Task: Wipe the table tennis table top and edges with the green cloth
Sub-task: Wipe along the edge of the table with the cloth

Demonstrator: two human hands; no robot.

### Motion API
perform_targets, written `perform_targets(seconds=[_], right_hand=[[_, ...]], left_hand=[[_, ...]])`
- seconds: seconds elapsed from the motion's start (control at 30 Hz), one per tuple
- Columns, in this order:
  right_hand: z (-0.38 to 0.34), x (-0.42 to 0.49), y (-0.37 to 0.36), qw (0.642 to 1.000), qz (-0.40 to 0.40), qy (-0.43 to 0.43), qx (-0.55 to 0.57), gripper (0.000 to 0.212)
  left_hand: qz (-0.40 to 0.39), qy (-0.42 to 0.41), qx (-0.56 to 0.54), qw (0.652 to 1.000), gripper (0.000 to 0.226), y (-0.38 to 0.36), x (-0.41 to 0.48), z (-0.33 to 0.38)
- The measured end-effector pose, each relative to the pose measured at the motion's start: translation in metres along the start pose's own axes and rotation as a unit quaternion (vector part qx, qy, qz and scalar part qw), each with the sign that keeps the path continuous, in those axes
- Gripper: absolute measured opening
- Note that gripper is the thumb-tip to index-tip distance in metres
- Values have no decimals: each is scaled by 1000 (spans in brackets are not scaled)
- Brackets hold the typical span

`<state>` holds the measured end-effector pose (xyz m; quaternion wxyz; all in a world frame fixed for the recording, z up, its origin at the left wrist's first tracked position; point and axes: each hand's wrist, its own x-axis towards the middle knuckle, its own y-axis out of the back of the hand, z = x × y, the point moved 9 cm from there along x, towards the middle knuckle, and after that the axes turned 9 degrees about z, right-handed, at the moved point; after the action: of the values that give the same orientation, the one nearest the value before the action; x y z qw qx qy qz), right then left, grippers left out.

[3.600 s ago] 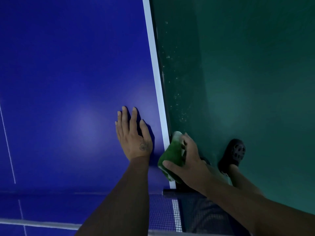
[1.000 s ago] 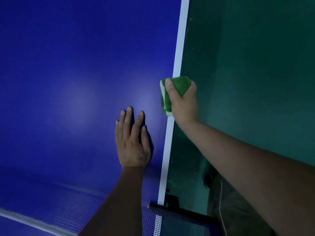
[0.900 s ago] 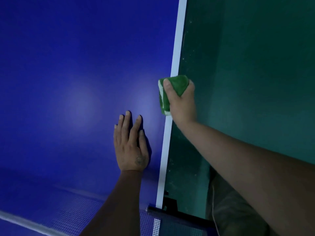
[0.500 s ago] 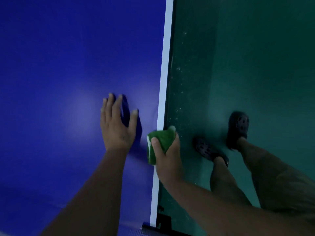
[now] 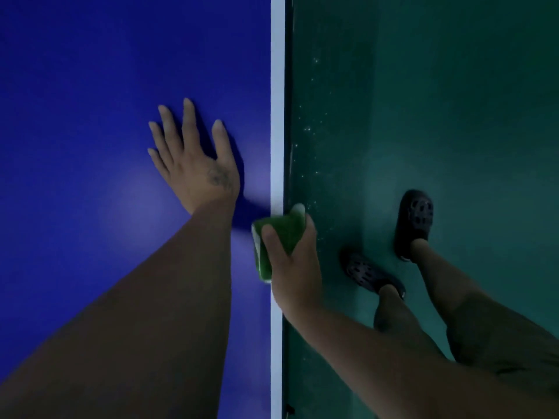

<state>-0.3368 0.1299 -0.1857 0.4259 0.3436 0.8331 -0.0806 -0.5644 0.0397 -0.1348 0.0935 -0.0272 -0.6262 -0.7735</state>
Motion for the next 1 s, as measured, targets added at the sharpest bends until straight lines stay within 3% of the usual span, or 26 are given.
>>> perform_targets(seconds=[0.27, 0.43, 0.5, 0.6, 0.67, 0.8, 1.0], right_hand=[[-140, 120, -33, 998, 28, 48, 7, 78], [-122, 91, -24, 998, -8, 61, -13, 86], [-90, 66, -12, 998, -38, 47, -17, 90], [-52, 33, -1, 995, -77, 27, -49, 79], [-42, 28, 0, 995, -71, 5, -63, 88], [-62, 45, -11, 997, -30, -9, -73, 94], [-159, 118, -34, 998, 7, 49, -34, 71]], left_hand=[[26, -7, -4, 1000, 62, -2, 2, -1], [37, -12, -3, 999, 61, 0, 3, -1], [34, -14, -1, 999, 61, -1, 3, 0], [30, -10, 4, 999, 60, -1, 2, -1], [31, -13, 2, 999, 60, -1, 2, 0], [23, -7, 2, 1000, 60, -1, 2, -1], [32, -10, -11, 999, 58, 0, 2, 0]])
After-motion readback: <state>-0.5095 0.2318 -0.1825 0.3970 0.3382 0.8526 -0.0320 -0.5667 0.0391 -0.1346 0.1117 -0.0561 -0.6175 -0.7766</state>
